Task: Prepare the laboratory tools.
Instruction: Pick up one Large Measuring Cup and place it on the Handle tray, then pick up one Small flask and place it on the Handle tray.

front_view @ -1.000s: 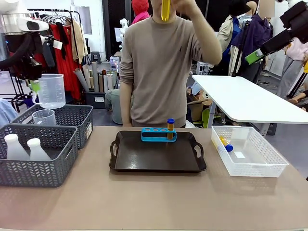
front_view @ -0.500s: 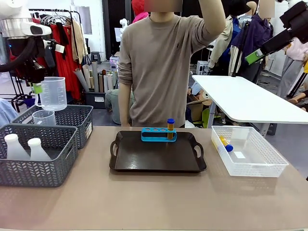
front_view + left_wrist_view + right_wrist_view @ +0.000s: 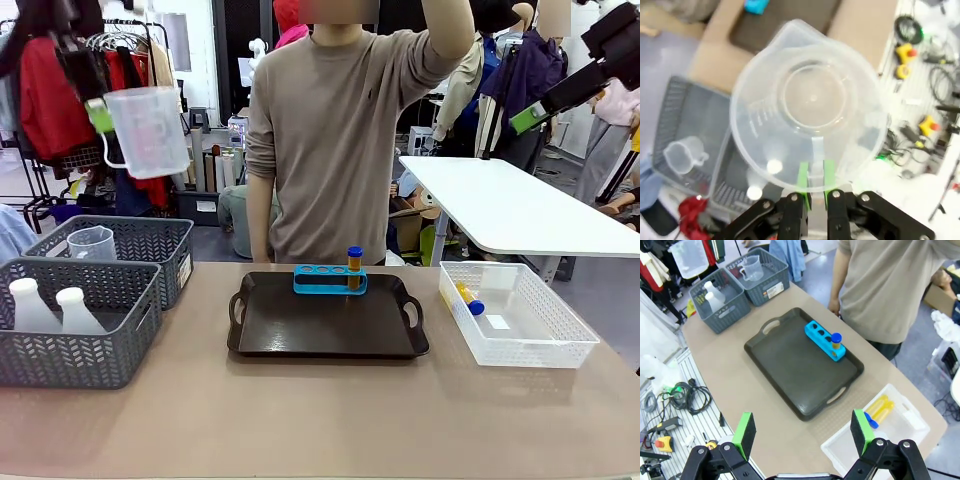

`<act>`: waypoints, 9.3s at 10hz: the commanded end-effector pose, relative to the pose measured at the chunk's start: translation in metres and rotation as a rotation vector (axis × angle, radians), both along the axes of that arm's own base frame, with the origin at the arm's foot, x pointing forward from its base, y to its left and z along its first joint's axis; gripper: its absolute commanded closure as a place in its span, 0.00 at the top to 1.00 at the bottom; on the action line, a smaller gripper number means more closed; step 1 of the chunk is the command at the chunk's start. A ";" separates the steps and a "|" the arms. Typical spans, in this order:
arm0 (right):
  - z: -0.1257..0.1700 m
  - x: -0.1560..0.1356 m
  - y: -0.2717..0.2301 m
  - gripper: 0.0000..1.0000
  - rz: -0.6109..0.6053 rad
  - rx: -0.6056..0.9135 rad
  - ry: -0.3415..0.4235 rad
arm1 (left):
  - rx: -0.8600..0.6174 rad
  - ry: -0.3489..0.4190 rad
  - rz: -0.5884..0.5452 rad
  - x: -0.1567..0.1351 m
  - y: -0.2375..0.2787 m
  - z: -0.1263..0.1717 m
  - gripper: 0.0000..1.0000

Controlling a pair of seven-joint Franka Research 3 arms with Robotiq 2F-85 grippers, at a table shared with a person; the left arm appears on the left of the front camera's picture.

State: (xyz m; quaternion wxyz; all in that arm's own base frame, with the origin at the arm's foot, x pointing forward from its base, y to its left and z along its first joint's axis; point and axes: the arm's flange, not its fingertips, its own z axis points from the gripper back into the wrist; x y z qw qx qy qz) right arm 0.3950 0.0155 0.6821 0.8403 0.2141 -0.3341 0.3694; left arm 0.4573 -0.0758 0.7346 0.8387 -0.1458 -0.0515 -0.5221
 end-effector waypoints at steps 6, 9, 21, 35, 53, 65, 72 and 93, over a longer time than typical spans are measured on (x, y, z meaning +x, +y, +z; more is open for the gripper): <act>0.002 0.000 0.001 1.00 0.013 0.019 -0.010 | 0.071 -0.209 -0.226 -0.025 -0.010 0.095 0.00; 0.002 0.000 0.001 1.00 0.013 0.019 -0.010 | 0.046 -0.152 -0.195 -0.034 -0.011 0.089 0.00; 0.002 0.000 0.001 1.00 0.013 0.019 -0.010 | -0.015 -0.022 -0.455 -0.012 -0.171 -0.105 0.00; 0.002 0.000 0.001 1.00 0.013 0.019 -0.010 | 0.003 -0.155 -0.288 0.002 -0.089 -0.050 0.00; 0.002 0.000 0.001 1.00 0.013 0.019 -0.010 | 0.149 -0.195 -0.398 0.044 -0.289 -0.203 0.00; 0.002 0.000 0.001 1.00 0.013 0.019 -0.010 | 0.182 -0.282 -0.397 0.092 -0.382 -0.334 0.00; 0.002 0.000 0.001 1.00 0.013 0.019 -0.010 | 0.164 -0.233 -0.364 0.105 -0.378 -0.346 0.58; 0.002 0.000 0.001 1.00 0.013 0.019 -0.010 | 0.319 -0.205 0.001 0.085 -0.216 -0.173 1.00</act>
